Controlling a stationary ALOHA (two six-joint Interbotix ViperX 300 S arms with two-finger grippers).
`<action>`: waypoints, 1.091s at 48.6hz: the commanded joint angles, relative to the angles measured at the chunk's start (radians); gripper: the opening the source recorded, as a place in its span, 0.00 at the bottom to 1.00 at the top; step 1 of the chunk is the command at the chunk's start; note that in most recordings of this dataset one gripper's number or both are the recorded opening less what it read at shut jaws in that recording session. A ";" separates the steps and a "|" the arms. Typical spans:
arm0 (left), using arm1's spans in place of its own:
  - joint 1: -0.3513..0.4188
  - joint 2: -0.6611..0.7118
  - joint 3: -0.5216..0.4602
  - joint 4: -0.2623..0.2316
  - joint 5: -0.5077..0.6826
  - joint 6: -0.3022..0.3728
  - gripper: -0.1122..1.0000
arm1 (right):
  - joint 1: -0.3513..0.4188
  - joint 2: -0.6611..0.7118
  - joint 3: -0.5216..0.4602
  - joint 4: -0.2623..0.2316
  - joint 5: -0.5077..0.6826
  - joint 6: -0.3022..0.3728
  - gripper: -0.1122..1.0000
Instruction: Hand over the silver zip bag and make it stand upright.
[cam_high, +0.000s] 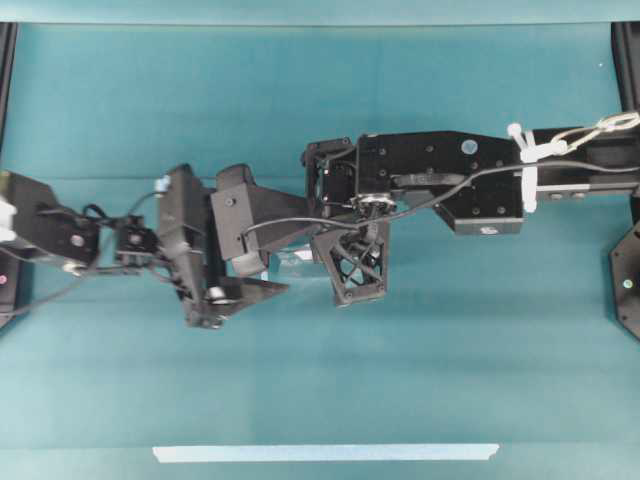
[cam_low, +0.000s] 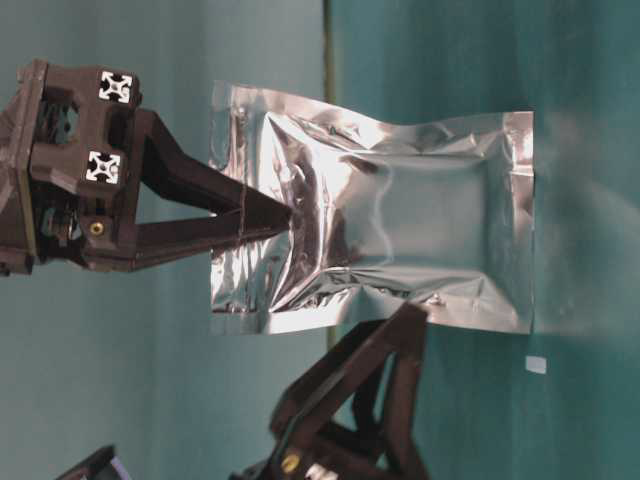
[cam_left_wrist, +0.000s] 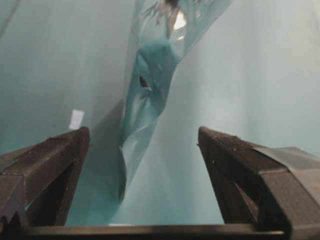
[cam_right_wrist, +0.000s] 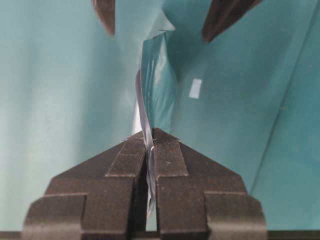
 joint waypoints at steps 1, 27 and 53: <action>-0.003 0.023 -0.031 0.002 -0.017 -0.003 0.96 | 0.002 -0.008 -0.003 0.000 -0.005 0.002 0.12; -0.003 0.201 -0.169 0.002 -0.080 -0.051 0.96 | 0.002 -0.006 -0.002 -0.002 -0.005 0.000 0.12; -0.005 0.207 -0.176 0.002 -0.014 -0.008 0.37 | 0.006 -0.006 0.005 0.000 -0.005 0.003 0.12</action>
